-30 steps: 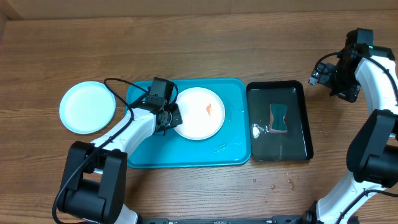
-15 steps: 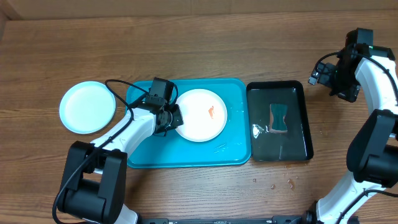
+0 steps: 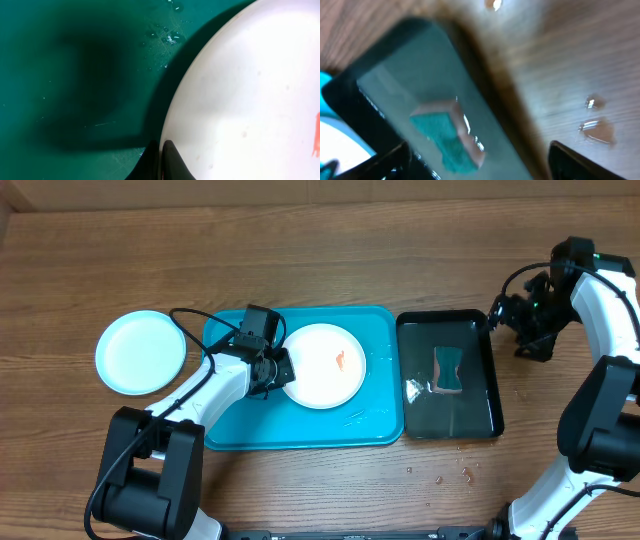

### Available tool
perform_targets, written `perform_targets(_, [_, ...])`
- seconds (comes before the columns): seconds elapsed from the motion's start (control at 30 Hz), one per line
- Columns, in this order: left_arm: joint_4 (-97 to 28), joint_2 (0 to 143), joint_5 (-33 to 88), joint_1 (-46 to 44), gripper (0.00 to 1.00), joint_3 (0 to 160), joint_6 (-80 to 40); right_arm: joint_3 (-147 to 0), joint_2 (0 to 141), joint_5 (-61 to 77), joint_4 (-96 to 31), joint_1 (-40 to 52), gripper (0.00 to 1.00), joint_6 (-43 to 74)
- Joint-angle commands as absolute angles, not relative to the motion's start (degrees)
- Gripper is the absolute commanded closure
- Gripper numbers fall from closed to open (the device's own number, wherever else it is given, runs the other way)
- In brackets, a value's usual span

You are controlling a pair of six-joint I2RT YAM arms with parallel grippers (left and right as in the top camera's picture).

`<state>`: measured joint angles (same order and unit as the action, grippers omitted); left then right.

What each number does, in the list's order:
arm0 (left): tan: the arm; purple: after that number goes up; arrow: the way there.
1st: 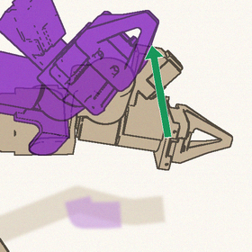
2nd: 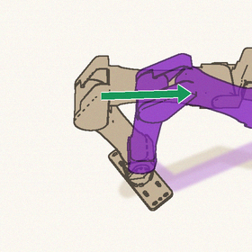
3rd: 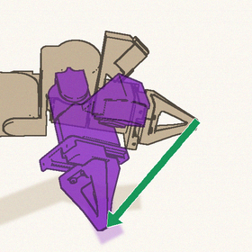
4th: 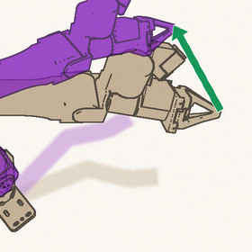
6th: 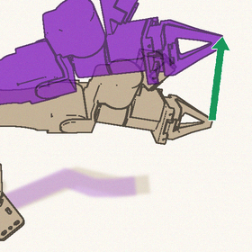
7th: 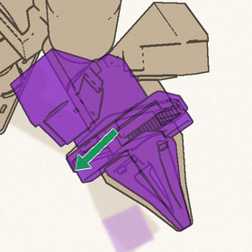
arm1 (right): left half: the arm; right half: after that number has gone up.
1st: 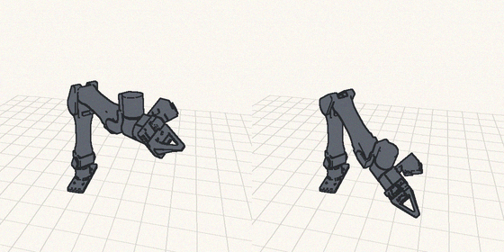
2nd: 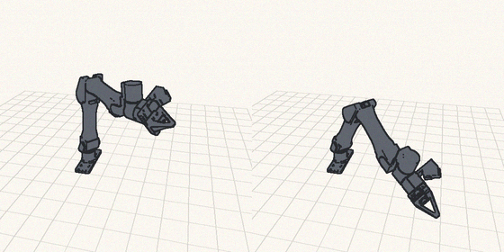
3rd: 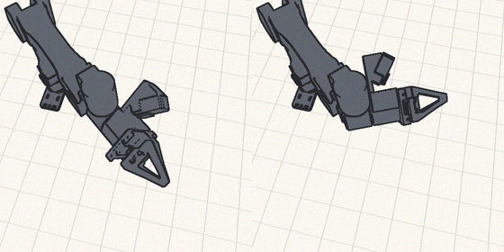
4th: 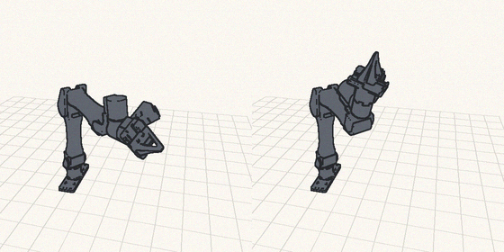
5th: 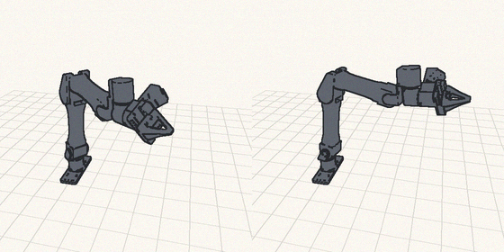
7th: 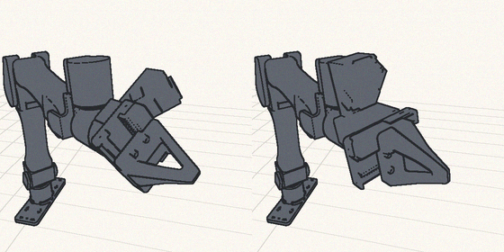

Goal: Clean dirty plates on tray and stack at the side
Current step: 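Reach right gripper into the black tray and grasp the green sponge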

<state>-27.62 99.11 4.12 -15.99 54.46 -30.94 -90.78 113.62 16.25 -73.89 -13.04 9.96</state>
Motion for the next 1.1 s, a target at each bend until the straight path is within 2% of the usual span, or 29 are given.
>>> perform_targets(0.0, [-27.8,98.5,4.5,-15.8,0.96,55.4,-30.4,-90.8,112.2,15.6,-76.4,-12.4,0.21,8.3])
perform_targets(0.17, [-27.7,98.5,4.5,-15.8,0.96,55.4,-30.4,-89.4,112.2,11.5,-78.8,-7.6,0.28,8.1])
perform_targets(0.33, [-27.6,98.5,4.5,-15.8,0.96,55.4,-30.4,-87.7,112.2,7.2,-79.2,-1.0,0.28,8.1])
perform_targets(0.43, [-27.8,98.5,4.5,-15.8,0.96,55.3,-30.4,-85.2,112.2,4.5,-76.9,3.0,0.29,8.1])
perform_targets(0.6, [-27.9,98.5,4.5,-15.8,0.96,55.3,-30.4,-80.2,112.2,0.3,-69.4,8.0,0.37,8.1])
perform_targets(0.73, [-27.8,98.5,4.5,-15.8,0.96,55.3,-30.4,-77.7,112.2,-1.3,-64.6,9.1,0.44,8.1])
perform_targets(0.83, [-27.8,98.5,4.5,-15.8,0.96,55.3,-30.4,-77.5,112.2,-1.9,-63.2,9.1,0.55,8.1])
perform_targets(1.07, [-27.8,98.5,4.5,-15.8,0.96,55.3,-30.4,-77.5,112.2,-1.9,-61.7,9.0,0.55,8.1])
